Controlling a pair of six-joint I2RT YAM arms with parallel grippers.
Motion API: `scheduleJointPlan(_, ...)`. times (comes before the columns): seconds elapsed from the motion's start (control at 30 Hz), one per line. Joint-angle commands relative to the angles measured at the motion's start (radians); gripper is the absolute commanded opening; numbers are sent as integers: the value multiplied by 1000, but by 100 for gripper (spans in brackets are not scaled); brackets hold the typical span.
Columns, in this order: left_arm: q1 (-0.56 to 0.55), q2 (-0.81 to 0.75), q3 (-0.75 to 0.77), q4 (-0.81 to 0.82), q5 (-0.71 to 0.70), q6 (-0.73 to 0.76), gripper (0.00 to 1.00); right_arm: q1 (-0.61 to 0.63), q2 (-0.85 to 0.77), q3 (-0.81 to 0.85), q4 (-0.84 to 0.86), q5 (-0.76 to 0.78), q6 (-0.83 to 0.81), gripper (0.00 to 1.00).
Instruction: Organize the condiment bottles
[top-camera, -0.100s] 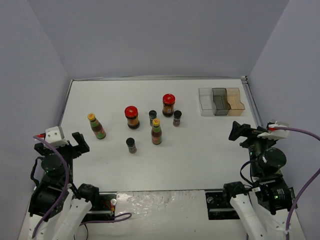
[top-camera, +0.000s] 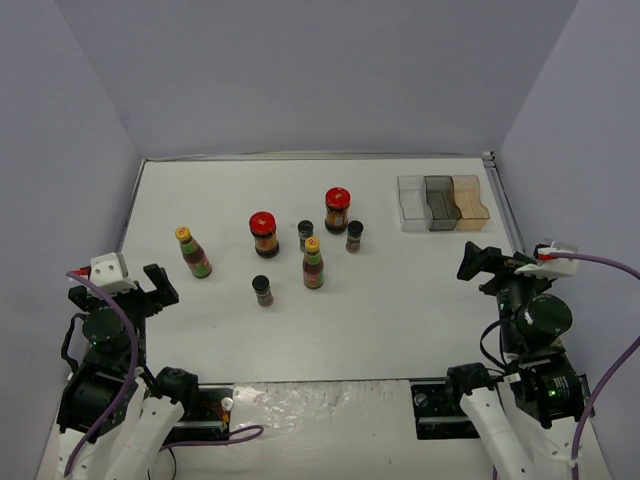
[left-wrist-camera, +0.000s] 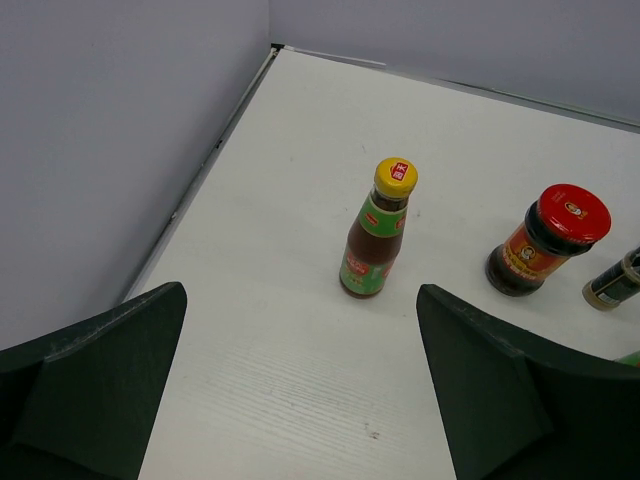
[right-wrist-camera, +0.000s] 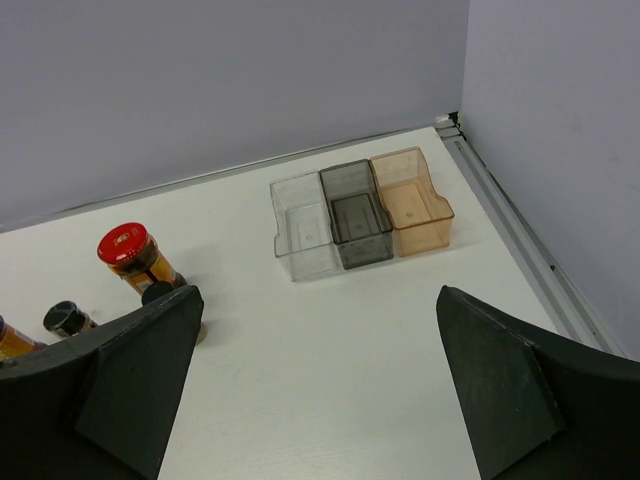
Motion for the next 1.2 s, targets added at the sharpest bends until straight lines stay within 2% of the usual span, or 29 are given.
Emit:
scheduleJointPlan(0.0,-5,24,4,66,-11,-13,97,8,57,27,65,45,57,100)
scheduleJointPlan(0.17,-13,17,2,76,21,-16,97,8,123,11,56,103,159,100)
scheduleJointPlan(0.47,-18,104,48,64,53,-50,97,26,361,-65,282,-267,42,100)
scheduleJointPlan(0.8,-15,238,73,95,73,-43,97,299,676,-88,695,-413,-135,100)
scheduleJointPlan(0.93,-9,230,55,97,100,-51,97,403,837,-38,752,-491,-228,100)
scheduleJointPlan(1.17,-8,221,48,96,84,-39,97,468,1016,19,847,-663,-269,100)
